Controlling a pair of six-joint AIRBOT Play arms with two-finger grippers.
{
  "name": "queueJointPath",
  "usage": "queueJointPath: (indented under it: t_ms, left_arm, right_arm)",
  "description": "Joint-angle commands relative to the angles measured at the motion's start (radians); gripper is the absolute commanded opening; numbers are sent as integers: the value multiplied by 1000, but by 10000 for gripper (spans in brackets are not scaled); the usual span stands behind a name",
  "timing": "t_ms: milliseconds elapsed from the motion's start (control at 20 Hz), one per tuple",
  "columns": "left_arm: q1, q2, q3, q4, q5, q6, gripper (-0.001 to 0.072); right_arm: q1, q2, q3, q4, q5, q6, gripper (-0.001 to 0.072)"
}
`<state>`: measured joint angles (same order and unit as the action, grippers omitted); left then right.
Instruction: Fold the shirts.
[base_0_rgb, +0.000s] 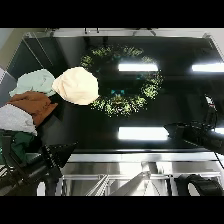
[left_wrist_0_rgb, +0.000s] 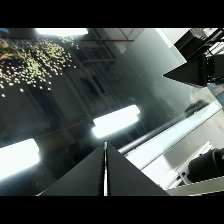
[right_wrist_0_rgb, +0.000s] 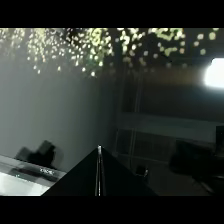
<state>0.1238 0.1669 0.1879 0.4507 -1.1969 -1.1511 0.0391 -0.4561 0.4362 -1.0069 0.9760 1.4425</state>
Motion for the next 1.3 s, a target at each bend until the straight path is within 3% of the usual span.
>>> queueJointPath:
  t_ms: [0, 600, 950, 1100, 1250]
  left_arm:
    - [0, 2, 0, 0, 0, 1, 17]
    - [0, 2, 0, -1, 4, 0, 17]
    - [0, 1, 18, -73, 159, 11, 17]
    - [0, -14, 70, 137, 425, 13, 9]
    - [0, -252, 212, 430, 652, -12, 11]
  right_arm:
    - [1, 0, 0, 0, 0, 0, 22]
    - [0, 1, -4, 0, -3, 0, 22]
    - [1, 1, -4, 10, 1, 1, 22]
    - [1, 0, -4, 83, -11, 0, 23]
    - [0, 0, -4, 95, -51, 1, 24]
